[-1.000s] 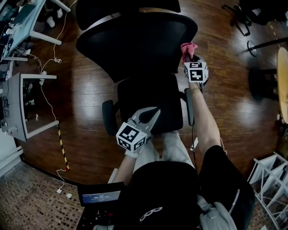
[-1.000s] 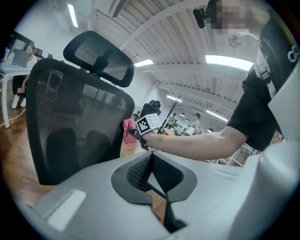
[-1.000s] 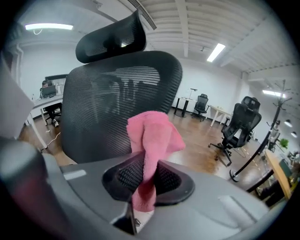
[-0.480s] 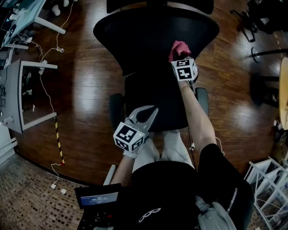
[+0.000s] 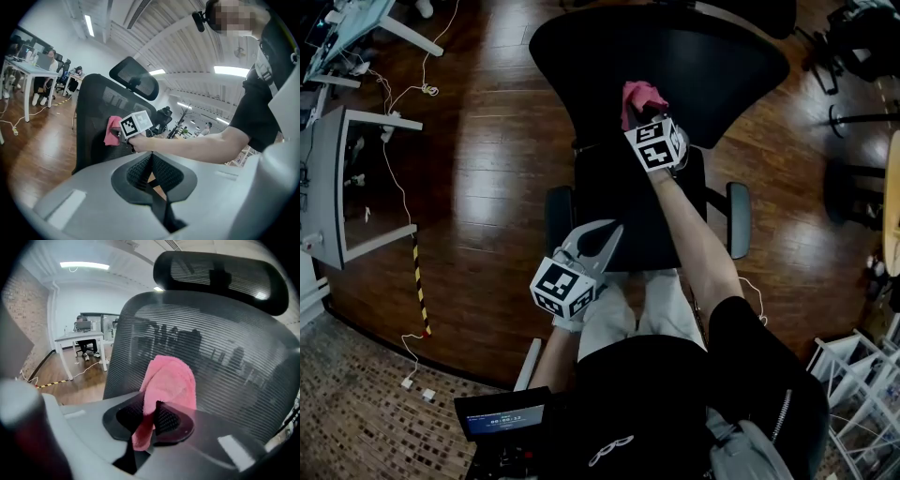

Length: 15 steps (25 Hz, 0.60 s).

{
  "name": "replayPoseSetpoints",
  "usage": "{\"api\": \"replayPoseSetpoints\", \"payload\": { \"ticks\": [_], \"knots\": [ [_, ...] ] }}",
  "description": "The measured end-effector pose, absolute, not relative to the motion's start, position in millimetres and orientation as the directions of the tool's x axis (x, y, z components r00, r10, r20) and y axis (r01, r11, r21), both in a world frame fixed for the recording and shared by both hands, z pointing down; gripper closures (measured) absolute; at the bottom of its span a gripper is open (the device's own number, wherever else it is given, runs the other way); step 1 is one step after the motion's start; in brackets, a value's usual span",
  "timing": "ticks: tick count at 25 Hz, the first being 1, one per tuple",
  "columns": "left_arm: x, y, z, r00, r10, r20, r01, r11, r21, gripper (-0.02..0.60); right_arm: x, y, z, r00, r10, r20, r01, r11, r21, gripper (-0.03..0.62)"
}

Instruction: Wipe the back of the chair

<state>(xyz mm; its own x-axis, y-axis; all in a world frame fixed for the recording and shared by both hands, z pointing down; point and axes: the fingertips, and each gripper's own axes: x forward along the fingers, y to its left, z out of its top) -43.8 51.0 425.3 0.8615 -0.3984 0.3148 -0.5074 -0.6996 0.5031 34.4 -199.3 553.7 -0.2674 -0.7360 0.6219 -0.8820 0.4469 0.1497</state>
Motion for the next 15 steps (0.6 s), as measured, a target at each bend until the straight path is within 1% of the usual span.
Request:
{"api": "replayPoseSetpoints", "payload": {
  "ticks": [8,15],
  "knots": [
    [-88,51,436,0.834,-0.441,0.332,-0.552,-0.659,0.511,0.591,-54,-207,565,-0.375,-0.691,0.617,-0.813,0.565,0.138,0.553],
    [-99,58,447,0.829,-0.439,0.346,-0.559,-0.65,0.515,0.591,-95,-204,569,-0.435,-0.665,0.607,-0.771,0.623,0.13,0.553]
  ]
}}
